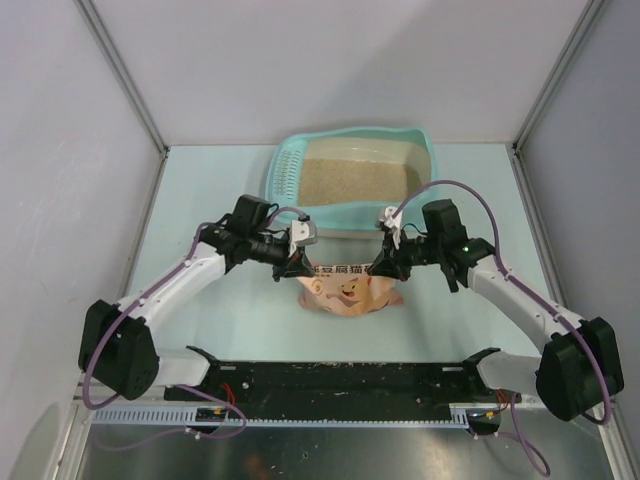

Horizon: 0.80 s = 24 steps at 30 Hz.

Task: Fill the litter box with clean litter

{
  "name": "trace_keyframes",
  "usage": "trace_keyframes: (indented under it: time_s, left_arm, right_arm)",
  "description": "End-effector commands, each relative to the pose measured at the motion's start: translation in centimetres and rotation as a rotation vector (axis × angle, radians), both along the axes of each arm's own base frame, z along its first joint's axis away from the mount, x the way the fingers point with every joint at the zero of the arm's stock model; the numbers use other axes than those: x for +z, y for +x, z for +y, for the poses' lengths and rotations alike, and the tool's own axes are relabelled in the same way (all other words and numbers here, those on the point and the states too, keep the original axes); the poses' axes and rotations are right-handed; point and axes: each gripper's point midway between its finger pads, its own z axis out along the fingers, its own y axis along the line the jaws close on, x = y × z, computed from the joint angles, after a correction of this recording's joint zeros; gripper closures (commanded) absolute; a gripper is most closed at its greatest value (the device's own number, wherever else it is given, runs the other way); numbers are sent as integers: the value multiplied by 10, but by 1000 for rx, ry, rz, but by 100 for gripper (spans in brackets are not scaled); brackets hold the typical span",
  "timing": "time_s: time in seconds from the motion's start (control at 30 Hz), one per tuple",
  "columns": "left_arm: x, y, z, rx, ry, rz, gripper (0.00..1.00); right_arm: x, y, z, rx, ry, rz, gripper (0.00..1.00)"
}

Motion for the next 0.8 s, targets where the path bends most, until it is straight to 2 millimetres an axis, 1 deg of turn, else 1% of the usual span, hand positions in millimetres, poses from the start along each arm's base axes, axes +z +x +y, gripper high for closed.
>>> trace_keyframes:
  time_s: [0.0, 0.13, 0.17, 0.2, 0.23, 0.27, 0.3, 0.33, 0.37, 0.4, 0.43, 0.47, 0.5, 0.53, 0.57, 0.6, 0.63, 0.67, 0.7, 0.77]
  left_arm:
    - [3, -2, 27, 125, 54, 40, 100]
    - [1, 14, 42, 187, 92, 2, 100]
    - [4, 18, 44, 196, 96, -14, 100]
    - [5, 23, 46, 205, 107, -33, 100]
    - [7, 25, 47, 188, 111, -65, 100]
    - [13, 28, 46, 175, 106, -93, 100]
    - [18, 26, 42, 146, 84, -105, 90]
    - [24, 27, 39, 114, 66, -137, 79]
    - [28, 25, 35, 86, 41, -144, 71]
    - [28, 22, 31, 53, 22, -142, 60]
    - [32, 18, 24, 11, -11, -144, 57]
    - [37, 20, 17, -2, -22, -145, 55]
    - [34, 22, 11, -10, -21, -117, 53]
    - [36, 19, 1, -35, -28, -114, 53]
    - [41, 22, -5, -44, -30, -133, 52]
    - [39, 19, -15, -68, -21, -141, 52]
    - [41, 23, -21, -75, -28, -180, 51]
    - [37, 26, -24, -75, -17, -201, 51]
    - [33, 25, -33, -94, -14, -209, 50]
    - [33, 30, -43, -90, -23, -217, 50]
  right_arm:
    - [40, 12, 14, -6, 95, -9, 100]
    - [36, 18, 24, -2, 84, -1, 100]
    - [38, 21, 26, -4, 84, -1, 100]
    - [46, 25, 29, -3, 90, -18, 100]
    - [43, 26, 33, 3, 77, -10, 100]
    - [43, 29, 35, 5, 70, -17, 100]
    - [50, 34, 39, 8, 72, -31, 100]
    - [43, 37, 41, 3, 51, -5, 100]
    - [41, 39, 43, 2, 42, 7, 100]
    - [47, 43, 46, 2, 44, 2, 100]
    - [45, 41, 46, 7, 31, 27, 100]
    - [41, 41, 50, 18, 22, 46, 100]
    - [43, 41, 51, 31, 20, 38, 100]
    - [44, 41, 52, 34, 17, 33, 100]
    - [46, 41, 52, 34, 21, 26, 100]
    - [47, 40, 52, 36, 25, 24, 100]
    - [49, 38, 53, 49, 33, 27, 100]
    - [50, 35, 52, 56, 37, 20, 100]
    - [52, 34, 52, 63, 39, 12, 100]
    - [53, 33, 51, 65, 48, 11, 100]
